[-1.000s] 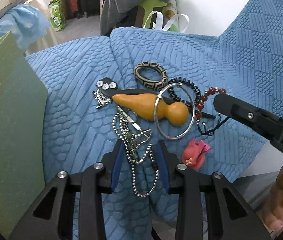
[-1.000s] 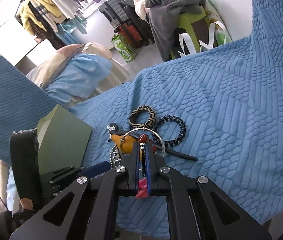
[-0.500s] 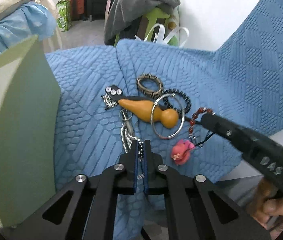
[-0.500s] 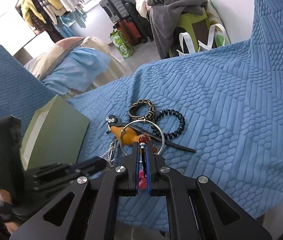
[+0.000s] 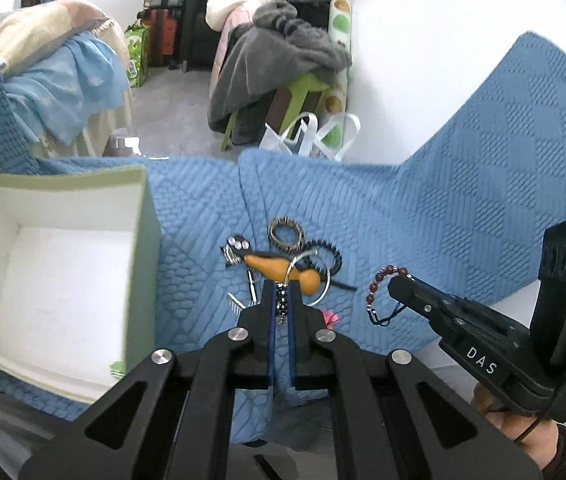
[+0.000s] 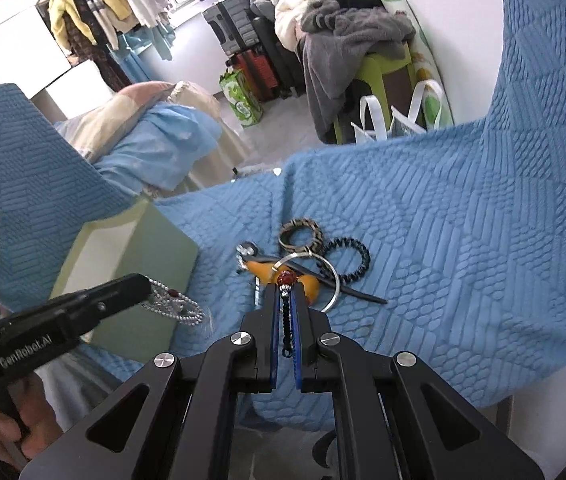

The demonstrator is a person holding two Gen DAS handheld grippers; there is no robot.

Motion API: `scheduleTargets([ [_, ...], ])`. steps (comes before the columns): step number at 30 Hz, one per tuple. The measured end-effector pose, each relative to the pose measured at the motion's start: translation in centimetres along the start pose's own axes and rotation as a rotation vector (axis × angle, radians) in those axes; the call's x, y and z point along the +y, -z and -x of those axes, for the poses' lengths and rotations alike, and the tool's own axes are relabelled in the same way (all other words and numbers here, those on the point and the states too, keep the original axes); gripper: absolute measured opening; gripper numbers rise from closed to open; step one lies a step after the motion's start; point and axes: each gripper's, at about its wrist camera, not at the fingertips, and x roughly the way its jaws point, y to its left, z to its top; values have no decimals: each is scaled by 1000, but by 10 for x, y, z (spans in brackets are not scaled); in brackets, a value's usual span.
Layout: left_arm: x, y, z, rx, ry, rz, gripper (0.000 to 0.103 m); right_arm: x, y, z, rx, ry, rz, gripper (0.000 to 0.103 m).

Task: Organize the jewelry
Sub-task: 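Carry the chain and bracelet with both tools over the green-rimmed box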

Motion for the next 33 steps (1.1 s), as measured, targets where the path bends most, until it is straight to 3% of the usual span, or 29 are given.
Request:
scheduleTargets([
  [8,6,-31,68,-70,7,8,4,45,-33,50,-56,11,57,4],
  [17,27,-60,129,-150,-7,4,4,110,-69,85,-115,-32,121,4],
  [26,65,-75,159,-181,-49,20,4,167,-91,84,-124,-100,181,4],
  [33,106,-67,154,-146,-89,48,4,196,-88,50,-59,-135,198,4],
])
